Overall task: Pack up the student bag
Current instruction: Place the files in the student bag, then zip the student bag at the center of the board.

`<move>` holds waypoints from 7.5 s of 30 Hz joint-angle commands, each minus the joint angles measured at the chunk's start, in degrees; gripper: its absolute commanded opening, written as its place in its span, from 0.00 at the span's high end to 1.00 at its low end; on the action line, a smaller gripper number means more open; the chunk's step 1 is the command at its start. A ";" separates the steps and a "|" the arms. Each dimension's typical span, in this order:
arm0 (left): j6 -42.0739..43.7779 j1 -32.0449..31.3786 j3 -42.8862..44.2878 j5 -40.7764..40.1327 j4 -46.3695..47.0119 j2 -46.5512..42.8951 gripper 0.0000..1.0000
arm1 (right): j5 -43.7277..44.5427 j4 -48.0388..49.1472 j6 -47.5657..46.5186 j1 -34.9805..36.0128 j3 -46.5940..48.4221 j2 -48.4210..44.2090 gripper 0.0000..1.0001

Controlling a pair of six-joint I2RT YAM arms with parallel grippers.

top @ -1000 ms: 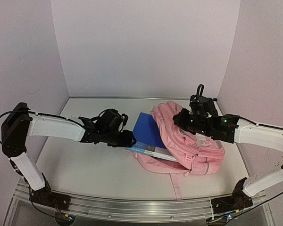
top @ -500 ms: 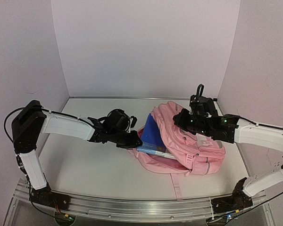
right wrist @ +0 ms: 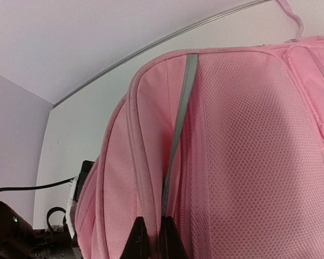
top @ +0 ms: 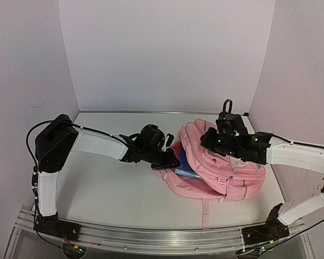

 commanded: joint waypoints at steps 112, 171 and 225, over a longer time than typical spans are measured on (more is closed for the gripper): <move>-8.03 5.78 -34.76 -1.87 0.36 -35.63 0.34 | 4.91 -9.91 1.77 9.97 -4.61 4.69 0.20; 7.28 0.32 -30.73 2.13 9.13 -25.15 0.41 | 8.49 2.15 -9.53 9.98 0.97 18.24 0.24; -0.94 -19.92 -17.94 -22.23 -6.93 -22.40 0.56 | 13.94 11.19 8.43 5.48 28.65 38.98 1.00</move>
